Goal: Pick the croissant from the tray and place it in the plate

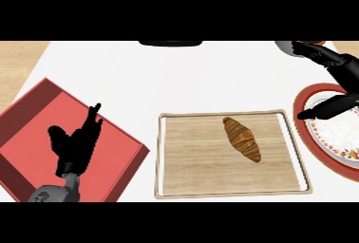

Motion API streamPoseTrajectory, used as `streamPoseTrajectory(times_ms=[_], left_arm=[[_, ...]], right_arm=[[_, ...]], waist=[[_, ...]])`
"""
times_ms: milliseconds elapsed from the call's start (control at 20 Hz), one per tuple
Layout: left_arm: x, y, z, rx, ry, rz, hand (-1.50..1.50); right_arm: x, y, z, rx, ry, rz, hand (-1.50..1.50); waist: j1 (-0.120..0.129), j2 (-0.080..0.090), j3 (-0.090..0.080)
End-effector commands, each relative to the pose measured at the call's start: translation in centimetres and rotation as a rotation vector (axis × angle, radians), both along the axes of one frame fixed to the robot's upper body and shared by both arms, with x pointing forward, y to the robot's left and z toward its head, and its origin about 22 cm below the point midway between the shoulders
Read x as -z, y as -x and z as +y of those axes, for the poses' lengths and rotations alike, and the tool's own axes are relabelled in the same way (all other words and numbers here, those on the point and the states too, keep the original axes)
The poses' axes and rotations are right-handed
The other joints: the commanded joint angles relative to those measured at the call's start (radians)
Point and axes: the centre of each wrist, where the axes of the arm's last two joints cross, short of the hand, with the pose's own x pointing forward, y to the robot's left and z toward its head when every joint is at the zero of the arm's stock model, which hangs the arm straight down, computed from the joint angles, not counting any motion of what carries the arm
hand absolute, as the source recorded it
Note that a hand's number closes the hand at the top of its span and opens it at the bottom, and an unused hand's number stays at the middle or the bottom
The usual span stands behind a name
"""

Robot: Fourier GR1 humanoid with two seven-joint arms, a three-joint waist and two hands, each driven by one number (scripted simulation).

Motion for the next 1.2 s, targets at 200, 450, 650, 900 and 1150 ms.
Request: streamPoseTrajectory(times_ms=[200,450,650,900,1150], left_arm=[[2.0,1.4,-1.8,0.026,0.046,0.118,0.00],[2.1,2.1,-0.4,0.020,0.016,0.122,0.00],[1.3,2.6,-1.0,0.021,0.048,0.136,0.00],[1.9,1.6,-1.5,0.010,0.038,0.145,0.00],[0.9,2.3,-1.5,-0.002,0.032,0.121,0.00]], right_arm=[[-2.0,-0.5,3.4,-0.171,0.378,0.076,-1.50],[-0.7,-0.3,7.7,-0.143,0.484,0.073,-1.50],[2.2,1.8,8.4,-0.150,0.502,0.084,-1.50],[1.6,1.4,10.4,-0.107,0.587,0.092,-1.50],[4.1,3.8,11.7,-0.162,0.598,0.170,-1.50]], waist=[[-0.028,-0.001,-0.011],[-0.031,-0.001,-0.011],[-0.033,-0.004,-0.010],[-0.035,-0.001,-0.011],[-0.033,-0.001,-0.010]])
